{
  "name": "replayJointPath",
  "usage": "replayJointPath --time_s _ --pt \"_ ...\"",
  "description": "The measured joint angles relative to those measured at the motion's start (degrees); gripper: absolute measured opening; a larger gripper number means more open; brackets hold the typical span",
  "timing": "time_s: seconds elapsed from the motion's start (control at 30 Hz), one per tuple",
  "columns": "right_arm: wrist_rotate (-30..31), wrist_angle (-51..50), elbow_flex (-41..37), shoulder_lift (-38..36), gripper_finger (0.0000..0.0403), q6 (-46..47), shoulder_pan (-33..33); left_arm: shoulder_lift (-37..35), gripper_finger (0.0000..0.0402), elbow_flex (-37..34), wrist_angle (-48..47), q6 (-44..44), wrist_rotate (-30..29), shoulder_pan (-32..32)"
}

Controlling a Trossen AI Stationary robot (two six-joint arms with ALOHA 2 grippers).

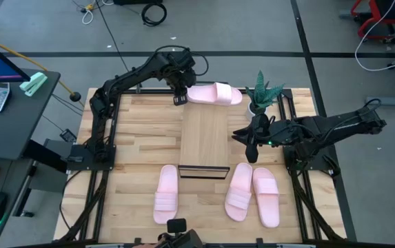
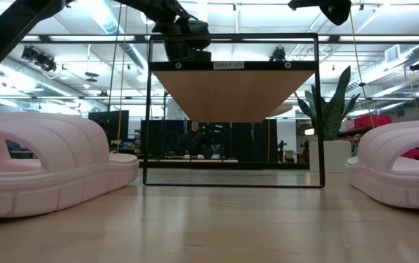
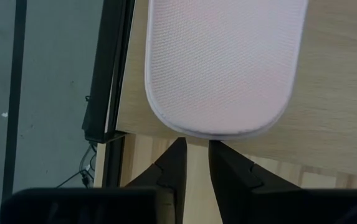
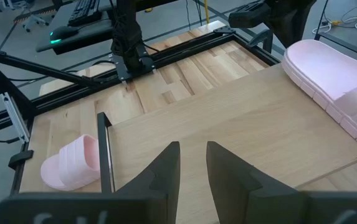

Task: Pick and place slides into the shelf
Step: Put the pink slide on the shelf

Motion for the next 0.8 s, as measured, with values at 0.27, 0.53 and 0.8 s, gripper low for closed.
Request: replayJointPath --time_s 0.27,0.53,0.8 --pt "0.0 0.0 0.0 0.0 0.0085 0.0 0.0 0.0 0.0071 0.0 1.0 0.0 0.0 0.0" --pt "0.0 0.0 0.0 0.0 0.0085 0.0 0.0 0.0 0.0075 0.0 1.6 -0.4 0.0 0.0" --pt "0.0 0.0 0.0 0.0 0.0085 0.0 0.0 0.0 0.007 0.0 1.5 -1.3 0.0 -0.1"
